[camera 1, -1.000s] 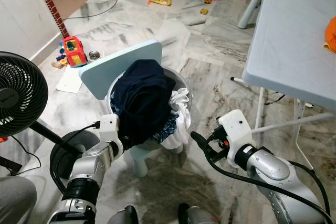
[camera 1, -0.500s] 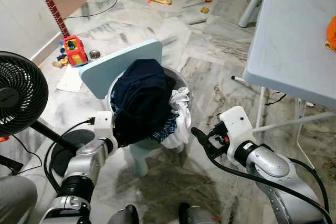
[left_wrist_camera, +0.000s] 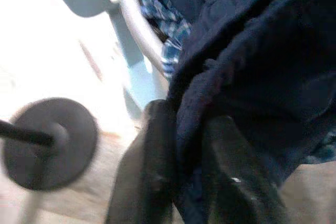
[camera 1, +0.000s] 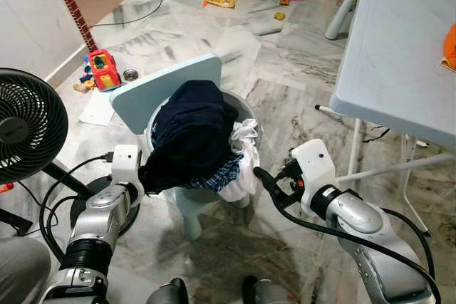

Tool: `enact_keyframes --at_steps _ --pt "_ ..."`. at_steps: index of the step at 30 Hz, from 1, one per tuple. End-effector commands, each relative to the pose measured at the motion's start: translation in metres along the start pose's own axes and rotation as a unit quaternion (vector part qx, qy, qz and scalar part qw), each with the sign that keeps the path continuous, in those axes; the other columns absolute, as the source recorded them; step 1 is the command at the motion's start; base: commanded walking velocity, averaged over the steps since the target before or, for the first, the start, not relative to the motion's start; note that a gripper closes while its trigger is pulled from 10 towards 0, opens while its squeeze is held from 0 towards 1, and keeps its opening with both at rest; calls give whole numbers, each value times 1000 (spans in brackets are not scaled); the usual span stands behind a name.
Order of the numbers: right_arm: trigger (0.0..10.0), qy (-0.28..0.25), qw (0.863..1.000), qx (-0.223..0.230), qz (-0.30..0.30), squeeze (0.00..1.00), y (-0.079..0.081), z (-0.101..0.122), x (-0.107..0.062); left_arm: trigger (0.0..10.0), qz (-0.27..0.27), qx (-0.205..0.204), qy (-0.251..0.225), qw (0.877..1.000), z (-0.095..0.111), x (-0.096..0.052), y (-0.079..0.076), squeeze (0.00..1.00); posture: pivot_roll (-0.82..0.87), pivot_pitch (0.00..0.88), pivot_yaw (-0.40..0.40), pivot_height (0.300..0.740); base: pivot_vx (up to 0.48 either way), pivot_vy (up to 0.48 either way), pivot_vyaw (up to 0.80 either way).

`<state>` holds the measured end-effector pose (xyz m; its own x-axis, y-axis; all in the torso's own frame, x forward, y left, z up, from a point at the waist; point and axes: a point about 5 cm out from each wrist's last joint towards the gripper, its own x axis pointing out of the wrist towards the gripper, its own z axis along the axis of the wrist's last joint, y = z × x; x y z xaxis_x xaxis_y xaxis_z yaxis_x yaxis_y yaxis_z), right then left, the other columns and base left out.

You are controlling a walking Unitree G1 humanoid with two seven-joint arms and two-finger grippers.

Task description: Hang hanger

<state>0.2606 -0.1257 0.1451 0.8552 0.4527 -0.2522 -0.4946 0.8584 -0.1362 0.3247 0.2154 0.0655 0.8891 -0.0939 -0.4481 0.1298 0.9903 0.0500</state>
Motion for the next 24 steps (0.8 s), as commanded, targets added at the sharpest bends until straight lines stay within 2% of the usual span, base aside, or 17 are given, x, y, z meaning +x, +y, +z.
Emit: enact_keyframes --at_steps 1,2,4,5,7,8,10,11,12,13,14,15,18,19,21,24 --pt "10000 2 1000 0 0 0 -1 -2 0 0 16 38 -6 999 2 -3 7 0 -174 162 -9 740 0 0 0" --pt "10000 2 1000 0 0 0 -1 -2 0 0 18 51 -8 998 3 -4 9 0 -174 160 -8 740 0 0 0" --pt "10000 0 1000 0 -1 0 0 -2 0 0 30 114 -26 993 14 -4 15 0 -173 157 -4 740 0 0 0" --pt "10000 -1 1000 1 -1 0 0 -2 1 0 35 171 -46 984 25 -4 16 0 -171 154 -3 740 0 0 0" --pt "10000 -1 1000 1 -2 0 0 -2 1 0 30 210 -58 976 32 -3 12 0 -170 153 -3 740 0 0 0" --pt "10000 -2 1000 2 -2 0 0 -2 1 0 15 249 -76 965 38 -3 5 0 -170 152 -2 740 0 0 0" --pt "10000 -2 1000 2 -2 0 0 -2 1 0 6 267 -85 960 40 -2 1 0 -171 151 -1 740 0 0 0" --pt "10000 -4 1000 2 -3 0 0 -2 2 0 -10 302 -100 948 43 -1 -8 0 -171 149 -1 740 0 0 0" --pt "10000 -4 1000 2 -3 0 0 -2 2 0 -10 302 -100 948 43 -1 -8 0 -171 149 -1 740 0 0 0" --pt "10000 -4 1000 2 -3 0 0 -1 2 0 -18 316 -106 942 45 -1 -12 0 -171 149 0 740 0 0 0" --pt "10000 -6 1000 3 -6 0 -1 -1 2 0 -49 370 -119 920 44 0 -26 0 -172 150 0 740 0 0 0" --pt "10000 -7 1000 3 -9 0 -1 -1 2 0 -71 398 -124 906 43 1 -34 0 -171 151 0 740 0 0 0" --pt "10000 -8 1000 3 -12 0 -2 -1 2 0 -105 450 -137 876 41 1 -47 0 -171 151 1 740 0 0 0" --pt "10000 -8 1000 3 -13 0 -2 0 2 0 -133 471 -152 859 41 1 -59 0 -172 151 1 740 0 0 0" --pt "10000 -9 1000 4 -15 0 -2 -1 3 0 -164 487 -169 841 42 0 -73 0 -172 151 2 740 0 0 0" --pt "10000 -9 1000 4 -15 0 -1 -1 3 0 -186 497 -172 830 40 1 -81 0 -174 150 2 740 0 0 0"
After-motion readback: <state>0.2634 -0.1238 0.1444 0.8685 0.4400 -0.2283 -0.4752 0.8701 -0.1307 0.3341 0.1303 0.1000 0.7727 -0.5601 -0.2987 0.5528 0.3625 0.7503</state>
